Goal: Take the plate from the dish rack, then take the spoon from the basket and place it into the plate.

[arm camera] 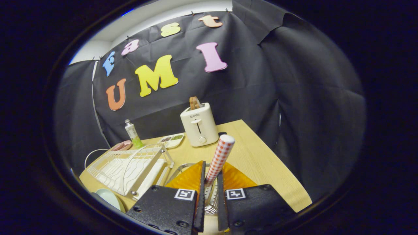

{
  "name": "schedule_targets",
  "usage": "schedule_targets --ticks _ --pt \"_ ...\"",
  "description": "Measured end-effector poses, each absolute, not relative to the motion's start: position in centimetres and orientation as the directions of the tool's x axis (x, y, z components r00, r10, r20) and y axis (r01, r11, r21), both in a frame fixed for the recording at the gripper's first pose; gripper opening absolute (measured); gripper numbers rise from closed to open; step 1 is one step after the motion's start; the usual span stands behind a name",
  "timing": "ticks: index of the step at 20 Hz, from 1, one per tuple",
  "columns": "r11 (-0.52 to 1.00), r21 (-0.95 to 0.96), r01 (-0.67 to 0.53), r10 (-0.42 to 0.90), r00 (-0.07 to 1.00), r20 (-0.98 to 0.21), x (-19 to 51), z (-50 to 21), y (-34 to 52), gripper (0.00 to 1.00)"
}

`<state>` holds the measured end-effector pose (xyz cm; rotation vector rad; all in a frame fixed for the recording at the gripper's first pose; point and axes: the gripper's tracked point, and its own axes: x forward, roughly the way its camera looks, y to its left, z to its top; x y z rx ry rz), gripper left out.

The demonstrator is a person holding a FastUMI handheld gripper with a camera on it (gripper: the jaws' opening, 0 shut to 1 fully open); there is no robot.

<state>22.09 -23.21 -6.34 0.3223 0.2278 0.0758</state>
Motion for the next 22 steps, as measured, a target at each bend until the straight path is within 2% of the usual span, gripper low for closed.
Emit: schedule_targets --ticks 2,6,12,16,22 --pt "0.944 0.328 -0.018 0.088 0.976 -0.197 21.9 -5.7 -23.5 0.15" --pt "0.956 0.294 0.008 0.038 0.988 -0.15 20.7 -3.3 -23.9 0.11" --pt "0.956 0.288 0.059 -0.075 0.996 0.046 15.7 4.4 -24.4 0.1" --pt "0.961 0.276 -0.01 -0.024 0.993 0.12 11.3 8.0 -20.4 0.1" --pt "0.949 0.271 -0.16 0.134 0.985 0.113 7.5 8.3 -11.7 0.1"
